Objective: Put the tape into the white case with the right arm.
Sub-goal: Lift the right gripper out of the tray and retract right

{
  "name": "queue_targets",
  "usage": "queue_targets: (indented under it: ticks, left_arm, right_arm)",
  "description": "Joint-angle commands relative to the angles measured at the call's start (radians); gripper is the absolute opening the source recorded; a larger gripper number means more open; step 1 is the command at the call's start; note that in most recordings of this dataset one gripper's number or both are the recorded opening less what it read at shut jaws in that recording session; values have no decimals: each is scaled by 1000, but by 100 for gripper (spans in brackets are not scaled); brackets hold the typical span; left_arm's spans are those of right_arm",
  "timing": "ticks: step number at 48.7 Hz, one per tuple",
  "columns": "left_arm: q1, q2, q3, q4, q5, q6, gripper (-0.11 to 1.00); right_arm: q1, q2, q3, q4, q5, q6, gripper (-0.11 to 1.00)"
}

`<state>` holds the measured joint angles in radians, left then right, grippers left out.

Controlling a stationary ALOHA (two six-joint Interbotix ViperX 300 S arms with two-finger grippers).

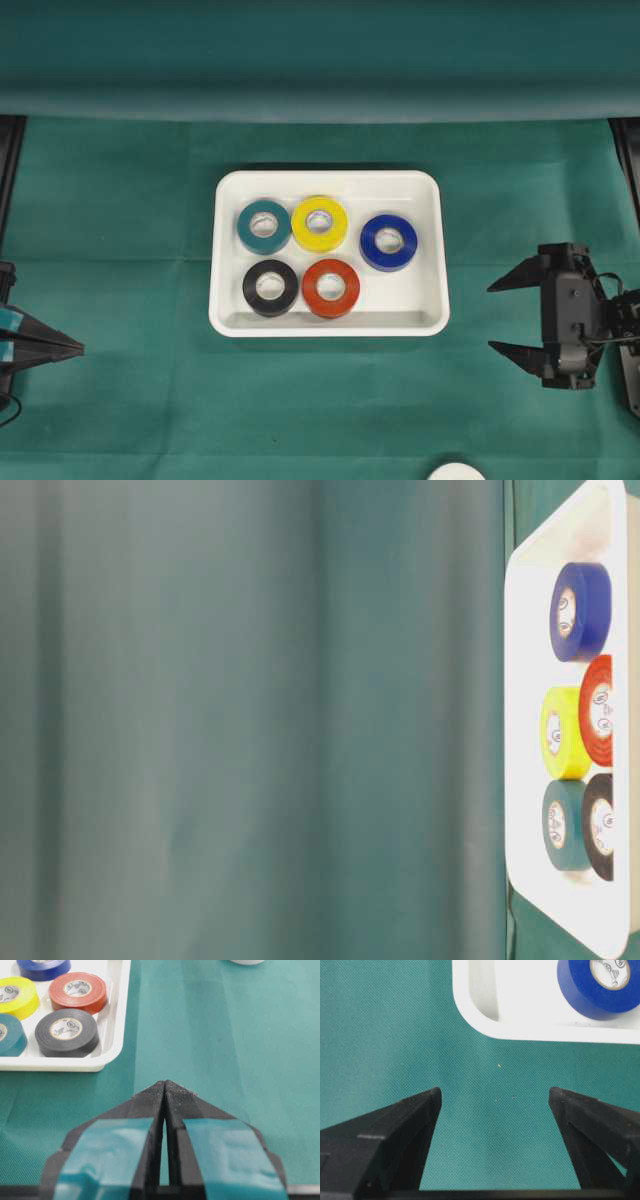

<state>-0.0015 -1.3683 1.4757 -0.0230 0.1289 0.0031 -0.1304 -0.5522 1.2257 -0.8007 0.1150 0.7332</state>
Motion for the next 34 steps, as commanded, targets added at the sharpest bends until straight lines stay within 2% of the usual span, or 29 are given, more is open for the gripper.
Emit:
queue_targets:
  ticks: [1,13,26,34]
  left_arm:
    - [3,8,-14,0,-9,2,0]
    - [3,9,-14,0,-9,2,0]
    - [3,8,-14,0,-9,2,0]
    - [3,9,-14,0,-9,3,0]
  right_arm:
    - [21,-15,6,2,-37,2,64]
    - [147,-34,52,2,-127,2,64]
    - [328,-38,63,3,-117,2,63]
    - [394,-29,54,3,-78,2,63]
